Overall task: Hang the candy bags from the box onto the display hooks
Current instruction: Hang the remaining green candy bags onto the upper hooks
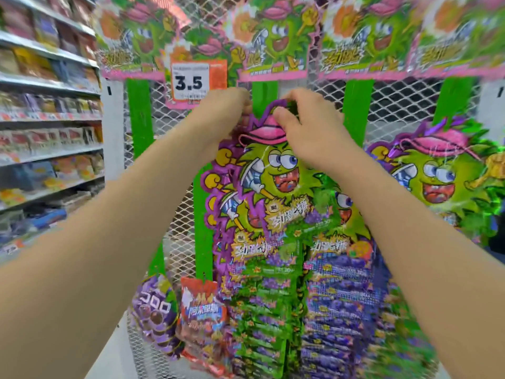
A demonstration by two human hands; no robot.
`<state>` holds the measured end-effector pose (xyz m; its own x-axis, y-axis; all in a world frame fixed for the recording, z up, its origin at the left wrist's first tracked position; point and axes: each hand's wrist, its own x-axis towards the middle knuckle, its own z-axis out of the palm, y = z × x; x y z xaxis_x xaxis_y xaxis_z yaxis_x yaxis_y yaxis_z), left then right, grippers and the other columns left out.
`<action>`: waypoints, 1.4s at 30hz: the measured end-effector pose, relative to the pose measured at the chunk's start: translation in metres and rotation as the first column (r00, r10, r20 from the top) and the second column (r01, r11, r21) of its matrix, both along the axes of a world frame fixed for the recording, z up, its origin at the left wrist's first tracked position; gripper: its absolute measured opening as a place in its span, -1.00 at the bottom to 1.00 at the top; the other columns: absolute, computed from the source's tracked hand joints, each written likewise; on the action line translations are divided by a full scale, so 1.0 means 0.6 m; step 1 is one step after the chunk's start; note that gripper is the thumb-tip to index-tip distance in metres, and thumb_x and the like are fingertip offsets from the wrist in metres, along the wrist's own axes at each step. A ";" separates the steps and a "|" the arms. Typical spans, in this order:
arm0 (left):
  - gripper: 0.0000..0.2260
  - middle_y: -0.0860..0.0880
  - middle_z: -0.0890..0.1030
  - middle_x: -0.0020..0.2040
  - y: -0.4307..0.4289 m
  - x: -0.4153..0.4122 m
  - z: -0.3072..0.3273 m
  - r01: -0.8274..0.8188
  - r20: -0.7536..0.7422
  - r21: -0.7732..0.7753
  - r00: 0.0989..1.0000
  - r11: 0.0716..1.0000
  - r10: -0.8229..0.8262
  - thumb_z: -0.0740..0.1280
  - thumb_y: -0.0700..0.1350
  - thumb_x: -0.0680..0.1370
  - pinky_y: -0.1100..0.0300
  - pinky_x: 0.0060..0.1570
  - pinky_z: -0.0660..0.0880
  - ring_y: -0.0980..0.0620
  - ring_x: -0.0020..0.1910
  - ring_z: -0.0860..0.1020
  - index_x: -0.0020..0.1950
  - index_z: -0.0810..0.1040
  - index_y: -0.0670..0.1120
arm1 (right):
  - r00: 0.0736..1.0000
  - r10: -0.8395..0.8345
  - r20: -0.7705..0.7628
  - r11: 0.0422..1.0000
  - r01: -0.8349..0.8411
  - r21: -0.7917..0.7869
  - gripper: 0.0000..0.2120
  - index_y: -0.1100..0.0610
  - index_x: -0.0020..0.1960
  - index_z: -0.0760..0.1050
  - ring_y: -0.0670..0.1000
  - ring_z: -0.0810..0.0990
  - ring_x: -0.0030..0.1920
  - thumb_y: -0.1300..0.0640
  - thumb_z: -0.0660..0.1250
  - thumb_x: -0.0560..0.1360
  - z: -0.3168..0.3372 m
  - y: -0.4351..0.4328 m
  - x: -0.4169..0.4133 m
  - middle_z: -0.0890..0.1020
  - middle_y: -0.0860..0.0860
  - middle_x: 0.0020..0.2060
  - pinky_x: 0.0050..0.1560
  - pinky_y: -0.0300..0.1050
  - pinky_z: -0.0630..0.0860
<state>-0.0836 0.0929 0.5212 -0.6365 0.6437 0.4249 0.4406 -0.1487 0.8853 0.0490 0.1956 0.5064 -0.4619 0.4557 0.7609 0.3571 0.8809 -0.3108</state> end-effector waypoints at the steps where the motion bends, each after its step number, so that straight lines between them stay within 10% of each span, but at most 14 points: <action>1: -0.77 0.09 0.46 -0.37 0.003 -0.002 0.005 0.021 0.036 0.001 0.999 1.000 -0.021 0.29 -0.12 0.64 0.29 -0.48 0.27 0.15 -0.52 0.40 -0.23 0.47 0.02 | 1.000 0.024 -0.004 1.000 -0.024 0.005 -0.77 0.04 0.23 0.55 0.20 0.56 0.23 -0.05 0.24 0.70 0.003 0.002 -0.005 0.65 0.05 0.12 0.32 0.20 0.38; 8: -0.80 -0.12 0.71 -0.02 0.003 -0.013 -0.002 0.225 0.171 -0.099 0.963 0.969 -0.206 0.37 0.04 0.64 0.00 -0.05 0.67 -0.08 -0.16 0.67 0.05 0.69 -0.06 | 0.963 0.210 -0.167 0.975 -0.219 -0.038 -0.86 -0.04 0.16 0.56 0.05 0.62 0.11 0.02 0.27 0.65 0.017 0.008 -0.015 0.65 -0.11 0.02 0.32 0.24 0.47; 12: -0.76 -0.05 0.72 -0.06 -0.001 -0.012 0.000 0.272 0.245 -0.087 0.939 0.958 -0.244 0.37 0.12 0.62 0.03 -0.02 0.67 -0.06 -0.19 0.69 0.04 0.67 -0.03 | 0.903 0.242 -0.355 0.960 -0.276 -0.048 -0.84 0.00 0.10 0.55 -0.13 0.60 0.04 0.09 0.45 0.54 0.026 -0.001 -0.016 0.63 -0.16 0.01 0.22 -0.10 0.53; 18: -0.70 -0.15 0.77 0.03 -0.008 -0.018 -0.003 0.308 0.289 -0.079 0.917 0.948 -0.274 0.42 0.14 0.61 -0.11 0.09 0.68 -0.16 -0.02 0.75 0.09 0.72 -0.09 | 0.896 0.142 -0.421 0.987 -0.158 -0.003 -0.78 0.03 0.05 0.53 -0.09 0.55 0.01 0.05 0.52 0.49 0.021 -0.019 -0.037 0.53 -0.23 -0.12 0.16 -0.08 0.47; 23: -0.28 -0.21 0.75 0.11 -0.002 -0.031 -0.007 0.249 0.303 -0.078 0.928 0.965 -0.215 0.63 0.17 0.32 -0.33 0.13 0.63 -0.28 0.05 0.74 0.40 0.58 -0.09 | 0.906 0.081 -0.416 0.991 -0.116 -0.059 -0.72 0.03 0.03 0.50 -0.06 0.52 0.01 -0.02 0.55 0.47 0.014 -0.019 -0.040 0.45 -0.23 -0.16 0.05 -0.10 0.40; 42: -0.70 -0.13 0.77 0.02 -0.001 -0.026 -0.015 0.159 0.214 -0.002 0.964 0.987 -0.155 0.45 0.17 0.48 -0.24 0.27 0.61 -0.18 0.02 0.75 0.05 0.70 -0.03 | 0.884 0.022 -0.468 0.997 -0.051 -0.050 -0.79 0.00 0.04 0.62 0.04 0.62 0.02 -0.11 0.49 0.53 -0.008 -0.022 -0.012 0.63 -0.13 -0.07 0.15 0.04 0.51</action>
<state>-0.0994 0.0922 0.5121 -0.6010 0.7496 0.2773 0.2140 -0.1834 0.9595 0.0419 0.1824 0.5017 -0.0775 0.4965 0.8646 0.1259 0.8651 -0.4855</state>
